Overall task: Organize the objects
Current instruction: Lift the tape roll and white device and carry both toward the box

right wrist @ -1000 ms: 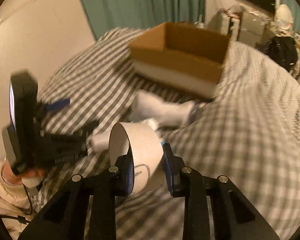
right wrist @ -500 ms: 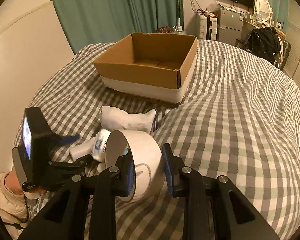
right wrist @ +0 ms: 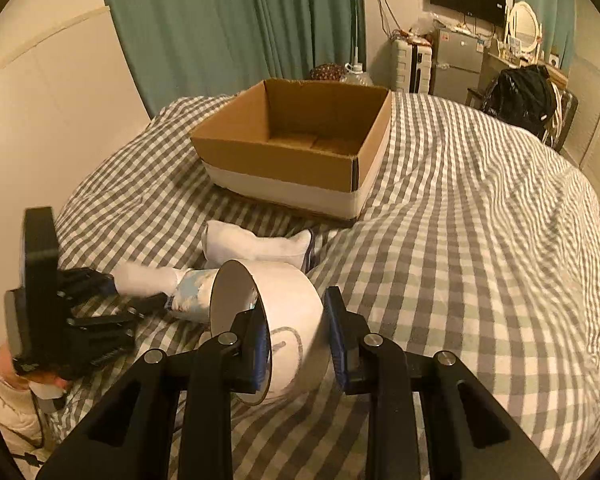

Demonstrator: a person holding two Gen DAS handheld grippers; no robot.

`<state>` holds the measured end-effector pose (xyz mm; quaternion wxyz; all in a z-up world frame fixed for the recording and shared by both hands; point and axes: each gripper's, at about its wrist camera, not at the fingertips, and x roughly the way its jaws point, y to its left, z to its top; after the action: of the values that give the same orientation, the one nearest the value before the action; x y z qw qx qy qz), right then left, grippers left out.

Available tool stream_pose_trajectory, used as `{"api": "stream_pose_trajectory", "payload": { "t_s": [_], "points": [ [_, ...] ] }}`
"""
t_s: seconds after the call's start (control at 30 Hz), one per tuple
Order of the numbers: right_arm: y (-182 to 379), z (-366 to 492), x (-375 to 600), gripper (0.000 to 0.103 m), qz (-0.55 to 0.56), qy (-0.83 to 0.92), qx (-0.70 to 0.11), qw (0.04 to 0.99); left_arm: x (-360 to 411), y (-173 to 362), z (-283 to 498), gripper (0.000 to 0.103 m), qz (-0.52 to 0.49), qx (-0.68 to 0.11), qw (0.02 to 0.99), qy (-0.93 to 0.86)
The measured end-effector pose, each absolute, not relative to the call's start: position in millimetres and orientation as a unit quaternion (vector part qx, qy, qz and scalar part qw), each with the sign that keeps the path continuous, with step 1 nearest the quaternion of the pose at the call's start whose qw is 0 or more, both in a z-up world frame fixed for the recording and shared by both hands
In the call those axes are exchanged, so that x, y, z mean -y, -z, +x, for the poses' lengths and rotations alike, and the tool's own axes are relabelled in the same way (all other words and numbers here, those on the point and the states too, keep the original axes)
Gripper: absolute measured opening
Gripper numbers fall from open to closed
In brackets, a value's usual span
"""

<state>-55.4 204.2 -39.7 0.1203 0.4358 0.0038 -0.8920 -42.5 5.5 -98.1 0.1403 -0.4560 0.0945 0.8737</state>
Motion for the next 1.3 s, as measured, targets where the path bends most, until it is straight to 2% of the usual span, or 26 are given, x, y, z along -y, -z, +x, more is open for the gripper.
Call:
{"api": "stream_pose_trajectory", "payload": {
  "t_s": [0.03, 0.1, 0.13, 0.23, 0.4, 0.5, 0.6, 0.63, 0.67, 0.8, 0.87, 1.07, 1.3],
  "points": [
    [36.8, -54.9, -203.7, 0.025, 0.433, 0.894, -0.005, 0.119, -2.3, 92.1, -42.3, 0.031, -0.450, -0.093, 0.140, -0.877],
    [29.3, -54.7, -203.2, 0.025, 0.425, 0.897, -0.008, 0.118, -0.4, 79.1, -43.1, 0.022, -0.435, -0.092, 0.137, -0.885],
    [24.7, -55.0, -202.6, 0.025, 0.420, 0.900, -0.010, 0.118, 0.9, 73.8, -43.0, 0.008, -0.429, -0.091, 0.136, -0.888],
    [9.8, -57.7, -198.1, 0.025, 0.405, 0.906, -0.024, 0.117, 7.8, 53.1, -51.8, 0.008, -0.411, -0.086, 0.136, -0.897],
    [-6.3, -66.7, -190.5, 0.025, 0.387, 0.914, -0.033, 0.121, 5.4, 60.8, -59.7, 0.009, -0.417, -0.086, 0.141, -0.894],
    [-3.2, -71.6, -186.2, 0.025, 0.388, 0.913, -0.036, 0.122, -2.6, 80.5, -65.8, 0.014, -0.440, -0.083, 0.144, -0.883],
    [7.3, -77.1, -184.1, 0.025, 0.400, 0.907, -0.037, 0.124, -8.3, 101.4, -71.6, 0.047, -0.464, -0.089, 0.134, -0.871],
    [10.1, -77.8, -185.2, 0.025, 0.403, 0.906, -0.036, 0.125, -9.7, 107.5, -73.1, 0.062, -0.470, -0.089, 0.131, -0.868],
    [14.0, -79.5, -185.7, 0.025, 0.408, 0.904, -0.036, 0.125, -11.4, 114.9, -74.9, 0.067, -0.476, -0.090, 0.131, -0.865],
    [24.4, -85.9, -194.4, 0.025, 0.420, 0.899, -0.028, 0.121, -15.2, 139.0, -80.6, 0.065, -0.499, -0.103, 0.125, -0.851],
    [28.0, -88.5, -196.4, 0.025, 0.423, 0.898, -0.026, 0.120, -14.8, 147.0, -83.1, 0.047, -0.508, -0.103, 0.128, -0.845],
    [28.7, -89.9, -196.8, 0.025, 0.424, 0.897, -0.023, 0.122, -11.1, 129.1, -78.9, 0.047, -0.489, -0.090, 0.130, -0.858],
    [0.9, -98.1, -194.5, 0.025, 0.398, 0.909, -0.033, 0.123, -13.0, 66.4, -88.9, 0.047, -0.421, -0.096, 0.131, -0.893]
  ]
}}
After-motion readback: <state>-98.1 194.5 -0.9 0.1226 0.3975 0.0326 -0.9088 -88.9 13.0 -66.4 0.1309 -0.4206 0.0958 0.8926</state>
